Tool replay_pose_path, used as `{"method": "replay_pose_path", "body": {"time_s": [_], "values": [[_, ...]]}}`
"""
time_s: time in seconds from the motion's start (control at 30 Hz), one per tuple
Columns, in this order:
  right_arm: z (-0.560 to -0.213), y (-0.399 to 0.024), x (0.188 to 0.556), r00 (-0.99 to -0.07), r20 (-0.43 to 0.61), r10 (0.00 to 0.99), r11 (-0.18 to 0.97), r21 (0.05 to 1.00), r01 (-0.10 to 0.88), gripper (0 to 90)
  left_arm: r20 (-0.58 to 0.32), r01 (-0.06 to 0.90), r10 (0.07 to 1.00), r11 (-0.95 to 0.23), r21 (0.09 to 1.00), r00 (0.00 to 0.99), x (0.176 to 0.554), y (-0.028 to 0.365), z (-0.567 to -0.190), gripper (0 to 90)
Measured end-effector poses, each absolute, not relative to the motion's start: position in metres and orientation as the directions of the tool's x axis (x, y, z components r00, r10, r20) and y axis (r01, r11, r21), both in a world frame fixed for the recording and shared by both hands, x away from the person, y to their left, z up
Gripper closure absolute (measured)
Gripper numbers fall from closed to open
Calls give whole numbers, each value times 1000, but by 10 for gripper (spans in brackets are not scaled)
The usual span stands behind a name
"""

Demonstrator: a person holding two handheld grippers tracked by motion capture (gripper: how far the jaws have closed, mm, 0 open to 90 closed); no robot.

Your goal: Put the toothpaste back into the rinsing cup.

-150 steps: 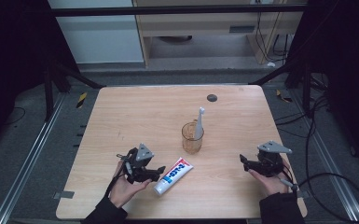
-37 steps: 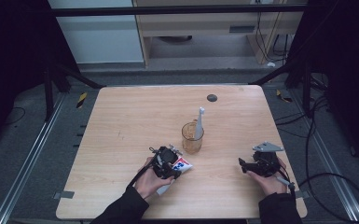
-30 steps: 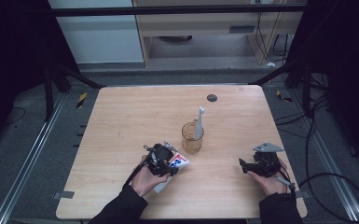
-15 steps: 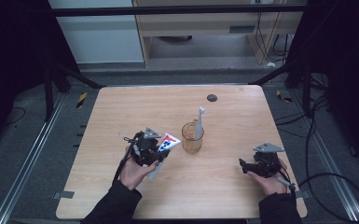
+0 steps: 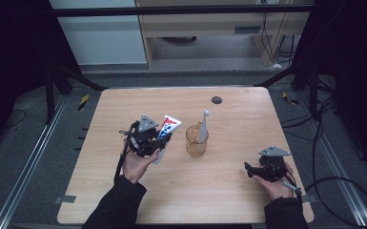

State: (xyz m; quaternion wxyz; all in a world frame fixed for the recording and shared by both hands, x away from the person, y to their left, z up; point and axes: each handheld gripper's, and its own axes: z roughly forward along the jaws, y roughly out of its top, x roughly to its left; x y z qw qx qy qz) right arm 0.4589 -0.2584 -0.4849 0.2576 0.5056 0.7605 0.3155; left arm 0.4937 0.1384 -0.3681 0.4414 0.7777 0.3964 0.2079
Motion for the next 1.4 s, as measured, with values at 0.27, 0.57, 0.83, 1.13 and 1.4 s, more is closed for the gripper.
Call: {"method": "replay_pose_path", "body": {"time_s": [0.27,0.57,0.83,1.13,1.4], "values": [[-486,-258,459,-360,-86,929,301,739,602,170,-28,362,807,-234,902,591,501,127,-358,690],[-486,-258,459,-358,-90,929,300,749,590,169,-57,325,804,-173,930,592,516,110,-357,689],[-487,-258,460,-347,-92,933,293,755,586,156,-84,284,798,-113,952,597,530,97,-359,689],[-487,-258,460,-348,-104,932,301,758,579,156,-97,264,787,-85,961,609,539,83,-364,689],[-488,-257,460,-353,-109,929,305,763,569,156,-94,252,778,-84,964,621,545,69,-367,689]]}}
